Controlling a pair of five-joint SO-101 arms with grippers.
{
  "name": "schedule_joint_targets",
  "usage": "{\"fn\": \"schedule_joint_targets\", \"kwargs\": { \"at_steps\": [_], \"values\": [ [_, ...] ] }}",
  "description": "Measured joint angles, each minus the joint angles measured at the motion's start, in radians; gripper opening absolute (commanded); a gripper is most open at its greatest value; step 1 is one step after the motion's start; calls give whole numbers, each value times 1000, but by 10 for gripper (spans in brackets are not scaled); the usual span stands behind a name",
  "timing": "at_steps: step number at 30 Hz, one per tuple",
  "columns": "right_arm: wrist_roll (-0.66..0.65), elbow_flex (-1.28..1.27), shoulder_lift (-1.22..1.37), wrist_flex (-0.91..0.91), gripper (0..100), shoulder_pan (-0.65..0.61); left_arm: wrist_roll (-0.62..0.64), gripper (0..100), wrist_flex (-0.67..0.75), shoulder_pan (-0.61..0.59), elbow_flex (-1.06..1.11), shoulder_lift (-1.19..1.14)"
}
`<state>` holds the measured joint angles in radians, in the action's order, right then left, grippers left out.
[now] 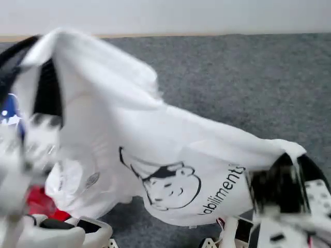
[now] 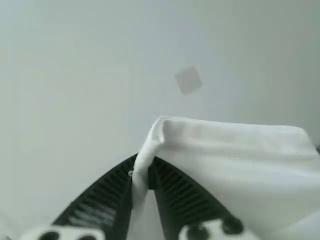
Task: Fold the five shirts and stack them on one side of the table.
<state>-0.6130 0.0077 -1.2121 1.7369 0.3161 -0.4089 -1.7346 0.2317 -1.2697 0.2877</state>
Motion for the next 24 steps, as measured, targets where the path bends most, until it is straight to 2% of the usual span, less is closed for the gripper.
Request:
{"fn": "schedule_joint_targets", "kwargs": {
  "at_steps": [8,11,16,24],
  "values": [
    [-2,-400,3,-264,9,0,0,2,3,0,503,-5],
    [-2,-535,8,-402,9,0,0,2,63,0,721,-6],
    [-21,-713,28,-643,9,0,14,2,298,-52,1020,-8],
    [-34,-733,296,-971,9,0,117,2,761,-95,1366,-12]
  ]
}}
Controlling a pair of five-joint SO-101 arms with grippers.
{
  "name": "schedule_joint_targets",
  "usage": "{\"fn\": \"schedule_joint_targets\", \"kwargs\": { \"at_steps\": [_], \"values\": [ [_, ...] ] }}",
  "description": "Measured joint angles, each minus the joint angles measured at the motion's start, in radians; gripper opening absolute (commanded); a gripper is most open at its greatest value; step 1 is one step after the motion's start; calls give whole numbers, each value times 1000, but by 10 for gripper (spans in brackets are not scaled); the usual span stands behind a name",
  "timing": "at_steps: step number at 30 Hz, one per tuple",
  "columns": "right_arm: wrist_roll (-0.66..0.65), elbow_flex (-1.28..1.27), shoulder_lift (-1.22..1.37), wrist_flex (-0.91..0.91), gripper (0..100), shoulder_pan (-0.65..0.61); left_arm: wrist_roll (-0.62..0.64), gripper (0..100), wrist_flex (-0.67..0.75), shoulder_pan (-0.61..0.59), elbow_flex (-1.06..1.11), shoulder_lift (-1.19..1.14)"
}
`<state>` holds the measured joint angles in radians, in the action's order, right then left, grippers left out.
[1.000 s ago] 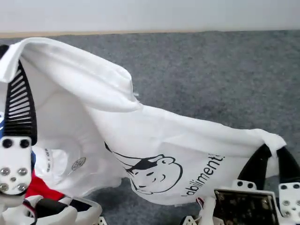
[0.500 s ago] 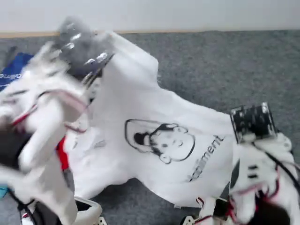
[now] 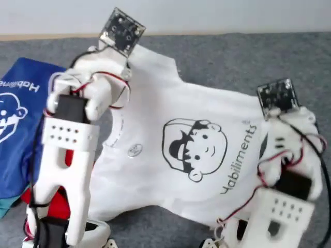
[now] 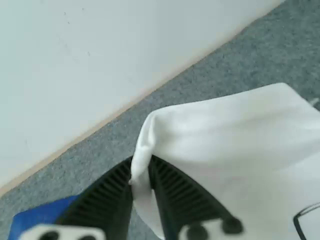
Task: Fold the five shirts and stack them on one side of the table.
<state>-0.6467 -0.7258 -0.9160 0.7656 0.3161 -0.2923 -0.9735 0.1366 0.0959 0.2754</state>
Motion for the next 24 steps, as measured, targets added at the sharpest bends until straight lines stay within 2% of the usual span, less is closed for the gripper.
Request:
{"fn": "schedule_joint_targets", "kwargs": {
  "at_steps": [4,12,16,24],
  "values": [
    [0,0,176,-163,9,0,23,2,209,0,97,-64],
    [-2,0,430,-427,9,-44,31,2,486,-9,91,-292],
    [-2,61,560,-485,9,-69,32,2,540,-48,-6,-414],
    [0,405,875,-489,9,-83,32,2,546,-80,-308,-655]
  ]
}}
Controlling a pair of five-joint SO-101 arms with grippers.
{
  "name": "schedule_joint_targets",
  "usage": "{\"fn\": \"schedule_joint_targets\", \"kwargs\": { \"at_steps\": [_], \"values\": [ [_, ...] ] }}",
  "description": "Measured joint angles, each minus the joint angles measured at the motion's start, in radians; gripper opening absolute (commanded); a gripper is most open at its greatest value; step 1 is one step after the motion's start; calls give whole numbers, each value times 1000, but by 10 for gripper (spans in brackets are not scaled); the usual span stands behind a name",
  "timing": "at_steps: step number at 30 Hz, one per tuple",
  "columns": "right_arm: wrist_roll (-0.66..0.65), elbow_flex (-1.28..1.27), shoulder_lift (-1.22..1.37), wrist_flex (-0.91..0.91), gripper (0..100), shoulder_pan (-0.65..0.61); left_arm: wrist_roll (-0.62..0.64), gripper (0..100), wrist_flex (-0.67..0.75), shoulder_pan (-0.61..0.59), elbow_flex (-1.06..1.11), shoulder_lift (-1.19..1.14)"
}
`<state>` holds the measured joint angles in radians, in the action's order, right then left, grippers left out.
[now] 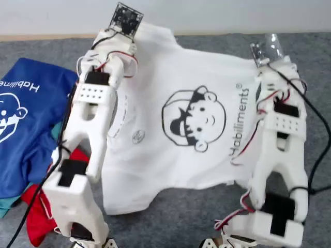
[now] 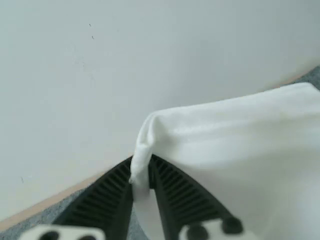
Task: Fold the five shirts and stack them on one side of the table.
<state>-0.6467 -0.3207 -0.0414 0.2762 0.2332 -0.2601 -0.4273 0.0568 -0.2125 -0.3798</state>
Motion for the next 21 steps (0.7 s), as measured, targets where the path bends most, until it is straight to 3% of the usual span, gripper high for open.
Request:
{"fn": "schedule_joint_targets", "kwargs": {
  "at_steps": [8,15,21],
  "values": [
    [0,204,178,0,9,-38,0,2,0,-3,-269,-175],
    [0,313,262,0,9,-49,0,2,-3,-3,-371,-238],
    [-29,324,267,121,9,-49,-3,2,-161,-3,-382,-239]
  ]
}}
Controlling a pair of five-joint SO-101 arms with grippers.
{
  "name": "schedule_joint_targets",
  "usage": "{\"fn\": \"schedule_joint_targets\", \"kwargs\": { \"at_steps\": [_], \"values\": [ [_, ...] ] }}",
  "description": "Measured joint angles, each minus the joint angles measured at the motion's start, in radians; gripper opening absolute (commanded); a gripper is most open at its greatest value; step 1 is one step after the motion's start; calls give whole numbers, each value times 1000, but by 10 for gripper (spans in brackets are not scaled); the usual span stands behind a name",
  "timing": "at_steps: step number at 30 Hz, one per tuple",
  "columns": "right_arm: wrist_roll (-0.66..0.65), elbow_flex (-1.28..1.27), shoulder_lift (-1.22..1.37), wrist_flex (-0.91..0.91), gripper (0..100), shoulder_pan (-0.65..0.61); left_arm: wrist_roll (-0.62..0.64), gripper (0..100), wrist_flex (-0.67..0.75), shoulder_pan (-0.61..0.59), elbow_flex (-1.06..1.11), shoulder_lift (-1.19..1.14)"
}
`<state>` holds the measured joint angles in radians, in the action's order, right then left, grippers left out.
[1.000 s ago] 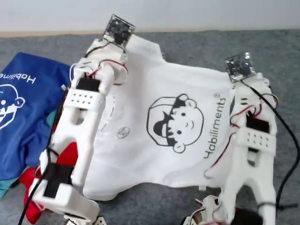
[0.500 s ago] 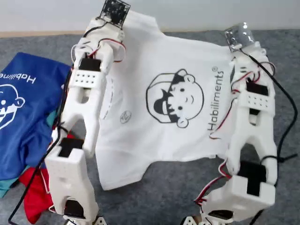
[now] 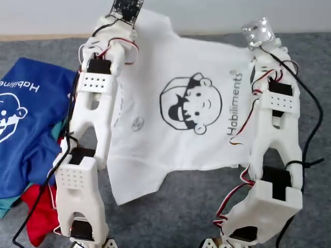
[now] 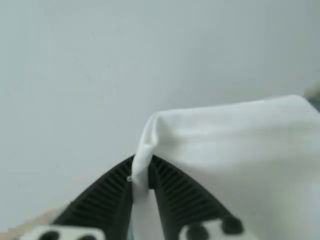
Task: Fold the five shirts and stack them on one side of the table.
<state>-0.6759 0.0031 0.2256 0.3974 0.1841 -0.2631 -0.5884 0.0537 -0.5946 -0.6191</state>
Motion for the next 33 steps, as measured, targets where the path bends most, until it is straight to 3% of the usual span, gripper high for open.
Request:
{"fn": "schedule_joint_targets", "kwargs": {
  "at_steps": [11,17,23,28,33],
  "values": [
    [-51,0,0,342,9,0,-8,2,-503,-2,-2,0],
    [-92,0,-32,546,9,0,-152,2,-822,-2,-77,0],
    [-106,0,-72,733,9,0,-190,2,-1074,-2,-203,0],
    [-120,0,-78,841,9,0,-218,2,-1134,0,-238,6],
    [-155,0,-78,919,9,28,-265,2,-1137,35,-86,152]
  ]
}}
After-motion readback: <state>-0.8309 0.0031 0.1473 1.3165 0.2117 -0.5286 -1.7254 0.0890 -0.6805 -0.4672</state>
